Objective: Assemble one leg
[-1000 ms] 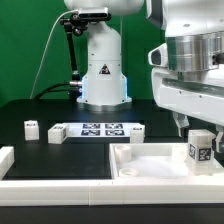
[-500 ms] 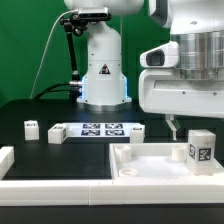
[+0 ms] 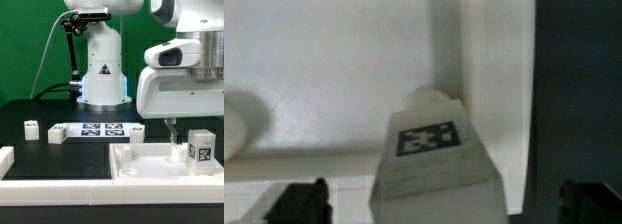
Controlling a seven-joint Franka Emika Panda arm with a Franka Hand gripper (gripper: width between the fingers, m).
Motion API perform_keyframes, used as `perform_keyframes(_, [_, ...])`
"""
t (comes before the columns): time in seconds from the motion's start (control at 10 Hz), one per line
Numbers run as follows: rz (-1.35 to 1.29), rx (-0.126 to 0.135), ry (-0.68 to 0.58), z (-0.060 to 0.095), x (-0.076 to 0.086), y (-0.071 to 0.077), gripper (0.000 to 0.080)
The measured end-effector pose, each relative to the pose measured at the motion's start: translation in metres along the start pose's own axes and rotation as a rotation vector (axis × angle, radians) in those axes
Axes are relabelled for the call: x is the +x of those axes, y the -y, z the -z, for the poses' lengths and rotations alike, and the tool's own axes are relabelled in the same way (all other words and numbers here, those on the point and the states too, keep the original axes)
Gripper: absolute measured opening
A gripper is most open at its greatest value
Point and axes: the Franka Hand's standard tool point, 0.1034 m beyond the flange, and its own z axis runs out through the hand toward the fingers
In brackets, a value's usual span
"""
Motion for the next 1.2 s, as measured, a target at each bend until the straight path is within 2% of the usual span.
perform_keyframes(0.2, [0.116, 0.0, -0.001, 0.0001, 0.0004, -0.0023, 0.0648])
perform_keyframes(0.4, [0.117, 0.001, -0.001, 0.0, 0.0004, -0.0023, 0.0622])
perform_keyframes(0.5, [0.107, 0.001, -0.001, 0.0, 0.0004, -0.0022, 0.0451])
perform_keyframes(0.6, [0.085, 0.002, -0.001, 0.0, 0.0004, -0.0021, 0.0451])
perform_keyframes(0.7, [0.086, 0.002, -0.001, 0.0, 0.0004, -0.0021, 0.0289])
perform_keyframes(0.8, [0.076, 0.002, -0.001, 0.0, 0.0004, -0.002, 0.029])
perform_keyframes(1.0, [-0.147, 0.01, -0.01, -0.0008, 0.0003, -0.0022, 0.029])
perform_keyframes(1.2, [-0.364, 0.039, -0.022, -0.0008, 0.0, -0.004, 0.029])
